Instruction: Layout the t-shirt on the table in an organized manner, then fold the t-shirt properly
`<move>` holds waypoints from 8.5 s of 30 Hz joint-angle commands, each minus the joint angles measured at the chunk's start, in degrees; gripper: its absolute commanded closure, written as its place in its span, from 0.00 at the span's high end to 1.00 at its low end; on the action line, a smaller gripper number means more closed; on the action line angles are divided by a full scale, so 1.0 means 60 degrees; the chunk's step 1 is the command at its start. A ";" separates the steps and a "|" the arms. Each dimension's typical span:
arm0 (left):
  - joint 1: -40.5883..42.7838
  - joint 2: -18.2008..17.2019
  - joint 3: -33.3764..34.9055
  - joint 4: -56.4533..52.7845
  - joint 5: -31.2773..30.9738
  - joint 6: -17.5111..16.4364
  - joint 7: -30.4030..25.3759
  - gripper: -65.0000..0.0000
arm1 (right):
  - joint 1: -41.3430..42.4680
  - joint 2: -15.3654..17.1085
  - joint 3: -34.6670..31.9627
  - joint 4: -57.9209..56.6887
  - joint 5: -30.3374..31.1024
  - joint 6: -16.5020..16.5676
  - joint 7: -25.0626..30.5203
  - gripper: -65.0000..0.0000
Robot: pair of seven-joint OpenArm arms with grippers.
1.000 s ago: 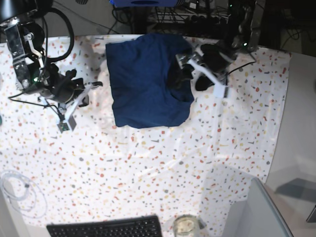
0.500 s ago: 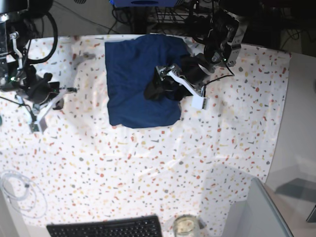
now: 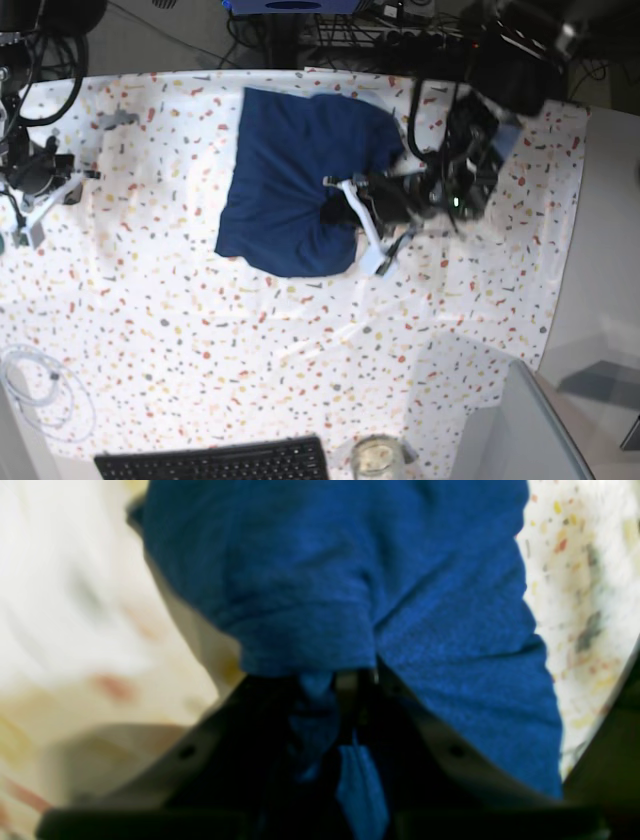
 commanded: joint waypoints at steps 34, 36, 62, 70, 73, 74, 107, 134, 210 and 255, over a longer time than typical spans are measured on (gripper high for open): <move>-0.5338 0.3523 0.9047 -0.3998 0.4424 -0.0097 -0.4526 0.00 | -0.0038 -0.0420 0.1339 -0.1603 0.0080 0.0052 0.0860 0.00; -0.5338 0.3523 0.9047 -0.3998 0.4424 -0.0097 -0.4526 0.00 | -0.0053 -0.0420 0.1339 -0.1603 0.0080 0.0052 0.0846 0.00; -0.5382 0.3670 0.8652 -0.3954 0.4454 -0.0097 -0.2856 0.12 | -0.0053 -0.0420 0.1325 -0.1603 0.0080 0.0066 0.0831 0.00; -0.5558 0.3611 0.7831 -0.2782 0.4527 -0.0097 -0.2856 0.78 | -0.0038 -0.0420 0.1325 -0.1603 0.0080 0.0066 0.0816 0.00; -0.5675 0.3640 0.7816 -0.2753 0.4527 -0.0097 -0.2841 0.84 | -0.0038 -0.0420 0.1325 -0.1603 0.0080 0.0066 0.0816 0.00; -0.5675 0.3640 0.7787 -0.2679 0.4527 -0.0097 -0.2739 0.84 | -0.0038 -0.0420 0.1325 -0.1603 0.0080 0.0066 0.0816 0.00; 0.3175 0.1149 -0.0345 0.3137 0.5875 0.0592 -0.2768 0.00 | 0.0284 -0.0362 -0.2368 -0.1354 0.0080 0.0125 0.2311 0.00; 0.3732 0.1135 -0.0594 0.3445 0.5889 0.0607 -0.2724 0.00 | -0.0961 -0.0523 -0.2250 0.0844 0.0066 0.0110 0.1534 0.00; 0.3541 0.1501 -0.0755 0.3123 0.5787 0.0607 -0.2710 0.00 | -0.1064 -0.0288 -0.2661 0.0595 0.0080 0.0066 0.1388 0.00; 0.5725 0.1003 -0.2103 -0.5830 0.5860 0.0592 -0.7647 0.00 | -0.0639 -0.0288 -0.3935 -1.1742 -0.4755 0.2718 0.7879 0.00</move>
